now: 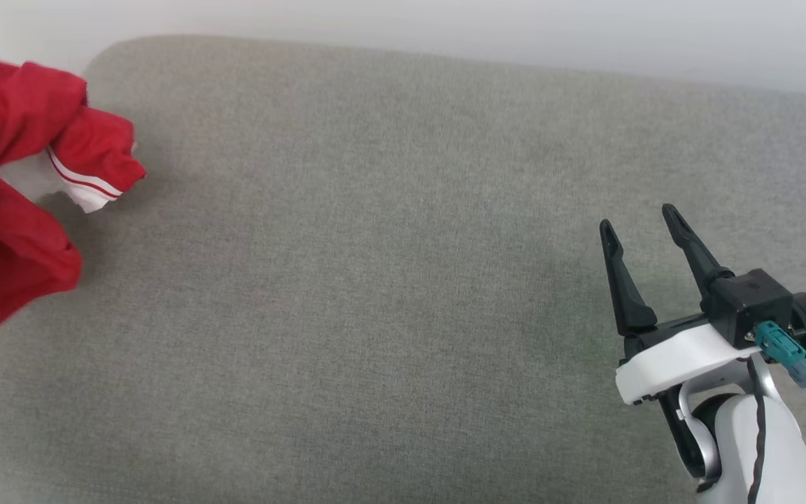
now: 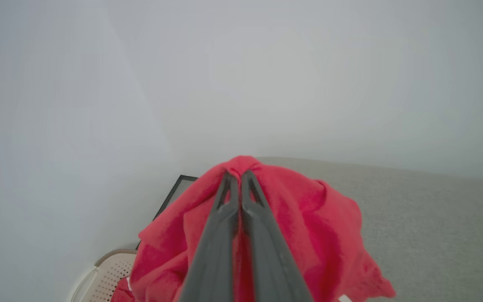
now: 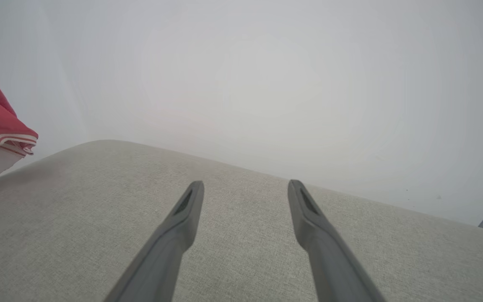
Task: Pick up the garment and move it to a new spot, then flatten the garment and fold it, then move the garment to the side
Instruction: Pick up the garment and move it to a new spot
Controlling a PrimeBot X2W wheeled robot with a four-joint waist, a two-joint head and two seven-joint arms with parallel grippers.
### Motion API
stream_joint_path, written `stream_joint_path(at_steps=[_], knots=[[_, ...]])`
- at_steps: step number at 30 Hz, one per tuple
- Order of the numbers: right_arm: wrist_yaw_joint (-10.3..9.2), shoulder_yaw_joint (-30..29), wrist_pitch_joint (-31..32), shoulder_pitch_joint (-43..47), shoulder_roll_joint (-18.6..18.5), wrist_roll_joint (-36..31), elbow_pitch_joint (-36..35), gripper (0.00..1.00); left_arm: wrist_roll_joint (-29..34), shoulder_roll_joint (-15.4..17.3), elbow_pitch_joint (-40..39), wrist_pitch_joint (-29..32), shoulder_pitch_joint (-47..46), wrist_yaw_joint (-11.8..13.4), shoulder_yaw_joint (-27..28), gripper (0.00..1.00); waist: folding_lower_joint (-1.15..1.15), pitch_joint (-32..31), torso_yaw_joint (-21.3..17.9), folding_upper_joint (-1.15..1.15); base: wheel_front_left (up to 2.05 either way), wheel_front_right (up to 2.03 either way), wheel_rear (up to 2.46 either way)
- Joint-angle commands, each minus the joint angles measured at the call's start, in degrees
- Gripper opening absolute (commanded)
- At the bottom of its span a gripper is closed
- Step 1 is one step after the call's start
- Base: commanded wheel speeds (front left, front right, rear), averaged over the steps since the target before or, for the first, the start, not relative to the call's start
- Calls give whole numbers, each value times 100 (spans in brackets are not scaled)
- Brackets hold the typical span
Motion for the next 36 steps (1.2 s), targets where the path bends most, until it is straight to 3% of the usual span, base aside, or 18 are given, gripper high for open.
stream_joint_path(at_steps=[1,9,15,28,36], knots=[[-2,-25,-43,87,32,33,3,100,62,77,-210,64,-122,17,-66,0,0,-138,-4,0,0,0,0],[-2,-167,-115,177,53,65,-44,100,-10,292,-1077,450,-165,22,-227,0,0,-335,-146,0,0,0,0],[-2,-338,-161,253,60,92,-118,100,-69,445,-2030,881,56,194,-286,0,0,-452,-414,0,0,0,0],[-2,-555,-280,475,61,289,-146,100,-247,655,-4223,1840,644,717,-543,0,0,-677,-1544,0,0,0,0],[-2,-589,-357,579,63,408,-156,100,-288,476,-5133,2254,888,887,-844,0,0,-571,-2200,0,0,0,0]])
